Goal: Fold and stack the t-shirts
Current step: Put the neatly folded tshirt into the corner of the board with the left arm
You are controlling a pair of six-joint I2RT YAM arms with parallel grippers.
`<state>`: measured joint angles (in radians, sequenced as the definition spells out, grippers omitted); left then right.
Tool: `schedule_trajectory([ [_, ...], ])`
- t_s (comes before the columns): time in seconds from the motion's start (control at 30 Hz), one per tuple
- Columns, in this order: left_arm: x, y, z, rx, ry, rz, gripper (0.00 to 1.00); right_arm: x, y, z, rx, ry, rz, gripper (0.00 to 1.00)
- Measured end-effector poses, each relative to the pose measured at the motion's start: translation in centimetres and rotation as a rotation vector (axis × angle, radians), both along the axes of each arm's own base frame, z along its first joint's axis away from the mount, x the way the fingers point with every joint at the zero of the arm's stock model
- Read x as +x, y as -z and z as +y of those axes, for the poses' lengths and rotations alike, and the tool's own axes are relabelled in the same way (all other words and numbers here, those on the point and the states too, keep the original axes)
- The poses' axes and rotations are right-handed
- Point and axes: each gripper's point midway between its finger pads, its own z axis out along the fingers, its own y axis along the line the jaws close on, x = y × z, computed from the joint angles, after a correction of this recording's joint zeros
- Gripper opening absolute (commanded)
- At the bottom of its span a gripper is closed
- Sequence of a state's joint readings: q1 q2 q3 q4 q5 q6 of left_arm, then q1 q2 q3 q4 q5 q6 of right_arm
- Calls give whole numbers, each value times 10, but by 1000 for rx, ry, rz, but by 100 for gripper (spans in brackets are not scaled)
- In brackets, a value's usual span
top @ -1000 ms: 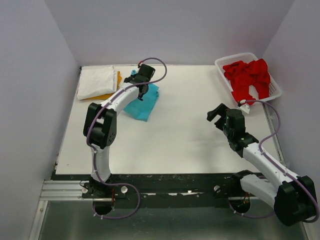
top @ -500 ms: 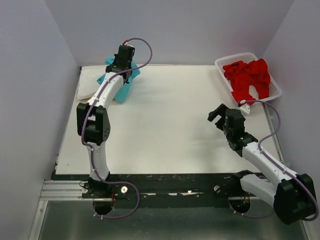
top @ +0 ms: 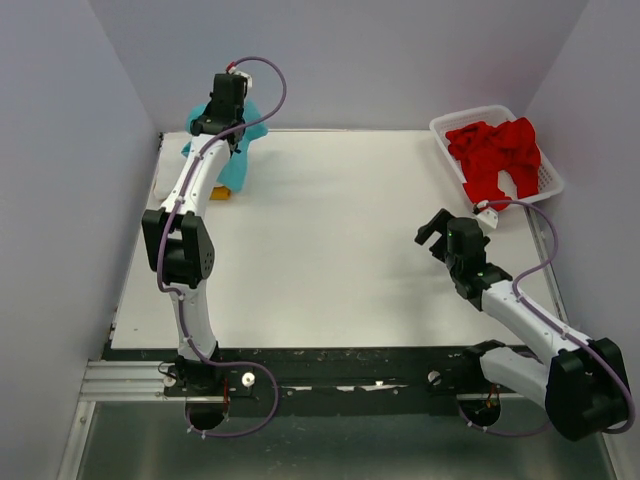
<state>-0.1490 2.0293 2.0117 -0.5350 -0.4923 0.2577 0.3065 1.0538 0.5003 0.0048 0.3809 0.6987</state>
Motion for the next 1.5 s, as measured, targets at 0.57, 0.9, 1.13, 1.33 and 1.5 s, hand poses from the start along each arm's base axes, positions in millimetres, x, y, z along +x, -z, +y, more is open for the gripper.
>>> schedule_trajectory([
  [0.57, 18, -25, 39, -50, 14, -45, 0, 0, 4, -3, -12, 12, 11, 100],
  [0.9, 46, 83, 98, -286, -78, 118, 0, -1, 9, -5, -26, 22, 39, 100],
  [1.13, 28, 109, 134, -492, -170, 148, 22, -1, 14, -5, -30, 28, 63, 100],
  [1.33, 27, 104, 142, -612, -182, 112, 99, -2, 20, -5, -34, 32, 96, 100],
  [1.5, 24, 108, 139, -657, -217, 113, 98, 0, 17, -4, -24, 38, 92, 100],
])
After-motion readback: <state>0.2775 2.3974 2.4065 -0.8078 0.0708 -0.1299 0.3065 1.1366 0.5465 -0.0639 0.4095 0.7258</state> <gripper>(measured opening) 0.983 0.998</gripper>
